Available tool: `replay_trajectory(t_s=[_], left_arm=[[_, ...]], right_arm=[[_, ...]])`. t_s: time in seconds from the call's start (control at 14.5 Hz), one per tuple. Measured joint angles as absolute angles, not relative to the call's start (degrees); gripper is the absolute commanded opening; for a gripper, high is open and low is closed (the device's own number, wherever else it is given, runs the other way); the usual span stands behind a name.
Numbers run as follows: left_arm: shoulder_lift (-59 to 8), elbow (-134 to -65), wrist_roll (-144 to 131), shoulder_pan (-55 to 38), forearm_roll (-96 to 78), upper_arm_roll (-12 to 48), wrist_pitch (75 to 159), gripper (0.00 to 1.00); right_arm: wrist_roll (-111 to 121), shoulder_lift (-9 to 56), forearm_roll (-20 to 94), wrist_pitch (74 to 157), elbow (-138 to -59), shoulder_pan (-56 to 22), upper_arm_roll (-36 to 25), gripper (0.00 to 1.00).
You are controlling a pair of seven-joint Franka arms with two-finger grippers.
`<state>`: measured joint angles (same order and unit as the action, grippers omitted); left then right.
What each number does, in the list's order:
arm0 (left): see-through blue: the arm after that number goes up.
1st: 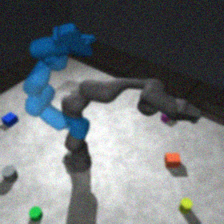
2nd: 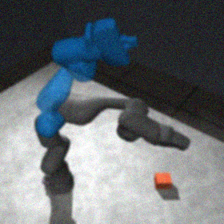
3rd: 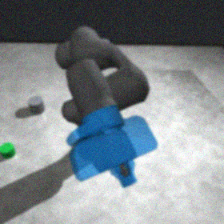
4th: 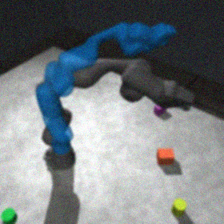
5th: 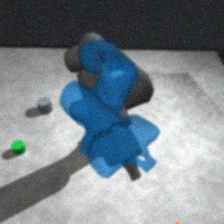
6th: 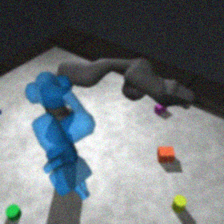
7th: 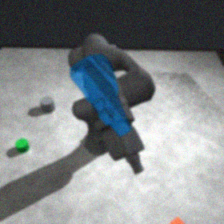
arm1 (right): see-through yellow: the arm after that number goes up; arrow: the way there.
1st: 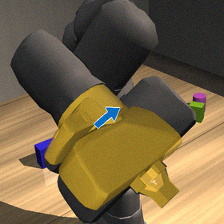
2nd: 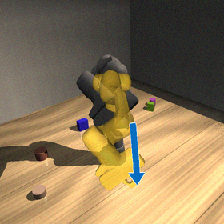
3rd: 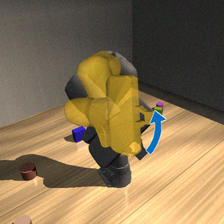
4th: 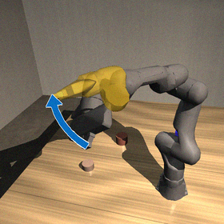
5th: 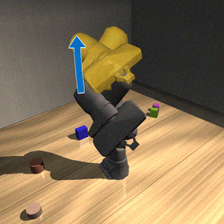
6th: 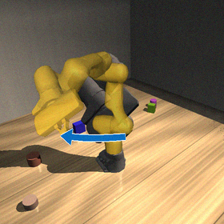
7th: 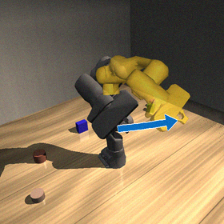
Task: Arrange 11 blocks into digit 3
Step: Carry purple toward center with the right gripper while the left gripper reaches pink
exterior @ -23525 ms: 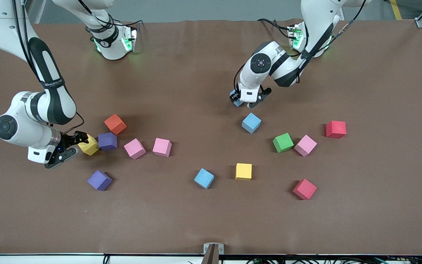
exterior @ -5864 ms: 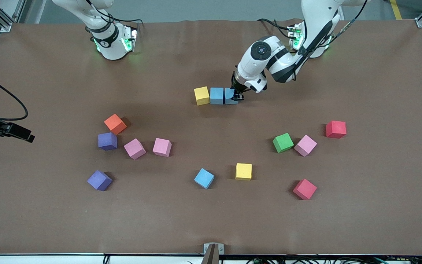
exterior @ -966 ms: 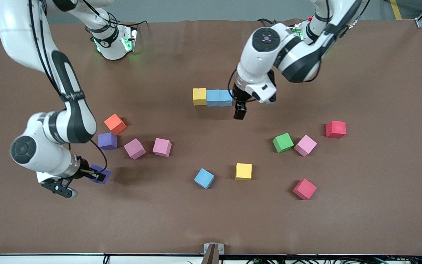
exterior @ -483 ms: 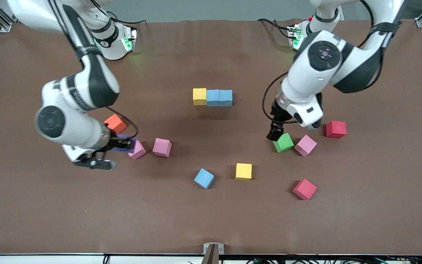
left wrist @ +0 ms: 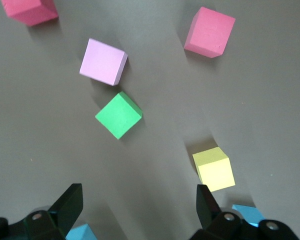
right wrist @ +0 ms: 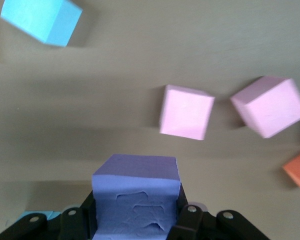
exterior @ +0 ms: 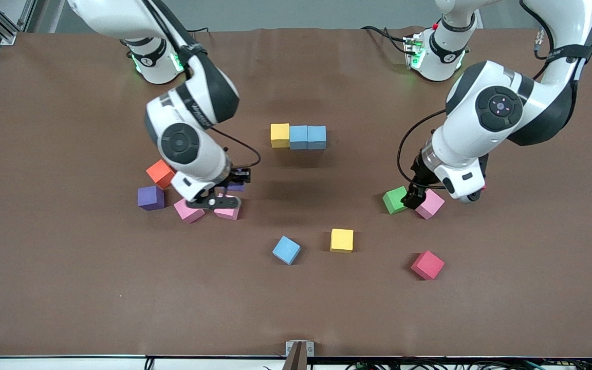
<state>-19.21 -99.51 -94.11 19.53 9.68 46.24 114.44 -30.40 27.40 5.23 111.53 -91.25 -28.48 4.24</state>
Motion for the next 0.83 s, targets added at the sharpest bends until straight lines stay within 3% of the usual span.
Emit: replay_trajectory(t_s=[0.48, 0.83], left_arm=[[-21.19, -99.38, -84.01, 21.57, 12.04, 44.45, 114.06, 1.0], [-21.19, -97.29, -78.76, 21.53, 14.0, 44.23, 110.33, 1.0]], right_arm=[[-34.22, 36.26, 5.24, 125.78, -93.45, -36.16, 4.25, 0.03], [-36.12, 36.73, 5.24, 134.24, -98.55, -39.08, 4.23, 0.03]])
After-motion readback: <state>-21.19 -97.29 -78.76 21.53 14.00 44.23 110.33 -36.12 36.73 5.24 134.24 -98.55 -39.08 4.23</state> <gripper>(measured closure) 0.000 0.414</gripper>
